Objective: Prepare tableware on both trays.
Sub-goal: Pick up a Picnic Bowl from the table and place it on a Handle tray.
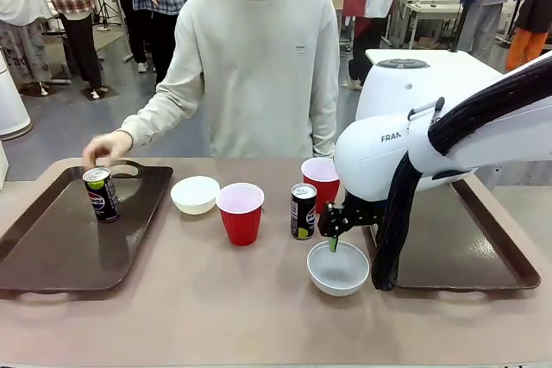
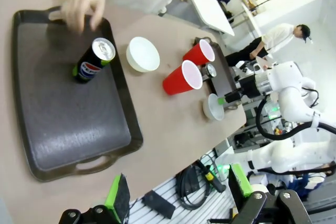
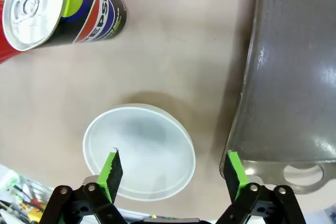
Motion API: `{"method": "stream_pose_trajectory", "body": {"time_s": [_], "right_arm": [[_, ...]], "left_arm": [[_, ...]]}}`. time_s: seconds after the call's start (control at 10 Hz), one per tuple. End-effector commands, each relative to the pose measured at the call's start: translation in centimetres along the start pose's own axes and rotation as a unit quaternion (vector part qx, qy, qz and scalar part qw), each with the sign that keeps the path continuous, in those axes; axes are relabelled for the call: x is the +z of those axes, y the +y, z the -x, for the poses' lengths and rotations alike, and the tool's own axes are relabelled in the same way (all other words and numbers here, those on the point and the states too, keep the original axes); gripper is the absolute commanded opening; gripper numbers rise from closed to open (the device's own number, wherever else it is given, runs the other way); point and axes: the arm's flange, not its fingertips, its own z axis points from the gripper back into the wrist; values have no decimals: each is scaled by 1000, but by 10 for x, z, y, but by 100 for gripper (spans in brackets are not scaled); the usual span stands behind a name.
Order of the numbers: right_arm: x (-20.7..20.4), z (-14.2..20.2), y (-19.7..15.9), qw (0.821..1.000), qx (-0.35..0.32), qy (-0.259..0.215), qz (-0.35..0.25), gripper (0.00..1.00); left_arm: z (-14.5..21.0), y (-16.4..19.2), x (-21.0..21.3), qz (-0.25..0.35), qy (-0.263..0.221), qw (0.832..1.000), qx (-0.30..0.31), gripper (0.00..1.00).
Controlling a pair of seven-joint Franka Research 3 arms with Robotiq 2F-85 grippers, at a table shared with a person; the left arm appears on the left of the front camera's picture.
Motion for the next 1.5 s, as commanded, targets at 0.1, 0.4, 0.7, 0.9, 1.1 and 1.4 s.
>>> {"method": "stream_pose_trajectory", "body": {"time_s": [0.1,0.4,0.7,0.9,1.1,1.4], "right_arm": [[-12,-3,5,1000,-8,10,4,100],[-15,-1,0,999,0,38,-14,74],[-15,-3,-1,999,-4,47,-22,45],[-17,-1,-3,998,-4,54,-26,26],[-17,0,-4,998,-2,58,-29,8],[-14,1,-4,998,-2,54,-28,0]], "left_arm": [[-2,-2,1,-3,0,1000,4,100],[-2,-2,1,-3,0,1000,4,100],[-2,-2,1,-3,0,1000,4,100],[-2,-2,1,-3,0,1000,4,100],[-2,-2,1,-3,0,1000,4,100],[-2,-2,1,-3,0,1000,4,100]]}}
